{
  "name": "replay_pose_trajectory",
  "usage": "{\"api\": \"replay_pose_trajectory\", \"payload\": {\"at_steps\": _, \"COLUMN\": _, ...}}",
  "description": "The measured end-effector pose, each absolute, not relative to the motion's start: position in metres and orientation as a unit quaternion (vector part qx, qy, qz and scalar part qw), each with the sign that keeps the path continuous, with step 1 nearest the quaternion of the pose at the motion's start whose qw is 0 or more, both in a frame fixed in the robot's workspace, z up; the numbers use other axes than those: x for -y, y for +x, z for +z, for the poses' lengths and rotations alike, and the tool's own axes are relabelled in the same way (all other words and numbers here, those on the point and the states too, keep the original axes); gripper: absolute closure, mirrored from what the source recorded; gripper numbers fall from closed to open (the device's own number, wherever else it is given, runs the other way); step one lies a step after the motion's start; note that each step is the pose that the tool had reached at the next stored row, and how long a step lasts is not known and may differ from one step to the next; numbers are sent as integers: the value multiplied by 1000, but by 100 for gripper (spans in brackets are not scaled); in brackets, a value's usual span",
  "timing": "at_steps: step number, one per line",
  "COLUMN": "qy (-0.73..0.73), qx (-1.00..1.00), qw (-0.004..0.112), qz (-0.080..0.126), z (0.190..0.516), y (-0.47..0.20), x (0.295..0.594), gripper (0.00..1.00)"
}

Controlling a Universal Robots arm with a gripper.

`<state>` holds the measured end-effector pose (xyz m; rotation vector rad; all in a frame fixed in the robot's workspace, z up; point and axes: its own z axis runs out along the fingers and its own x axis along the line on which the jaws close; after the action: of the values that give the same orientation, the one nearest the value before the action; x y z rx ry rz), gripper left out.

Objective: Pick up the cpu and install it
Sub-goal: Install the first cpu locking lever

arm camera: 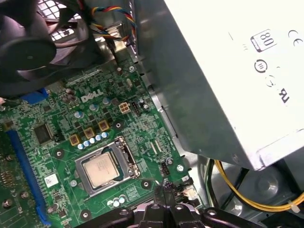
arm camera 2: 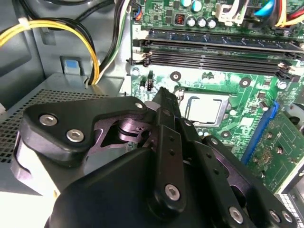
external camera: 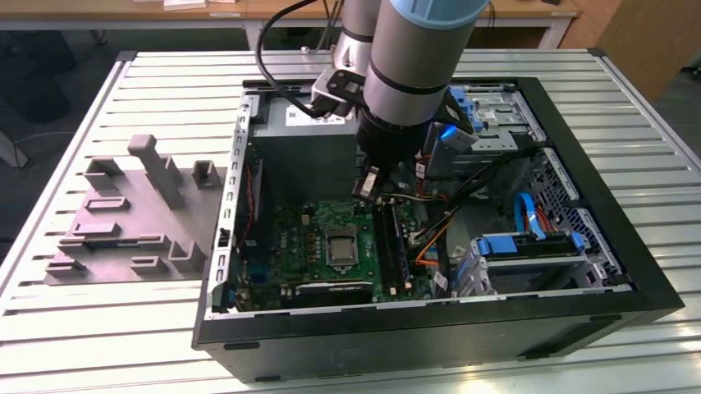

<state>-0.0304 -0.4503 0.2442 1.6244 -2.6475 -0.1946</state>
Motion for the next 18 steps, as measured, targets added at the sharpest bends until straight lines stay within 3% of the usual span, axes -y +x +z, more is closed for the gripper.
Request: {"api": "replay_pose_trajectory", "payload": {"at_steps": 18, "qy": 523, "qx": 850, "qw": 14, "qz": -63, "z": 237, "y": -30, "x": 442, "gripper": 89}}
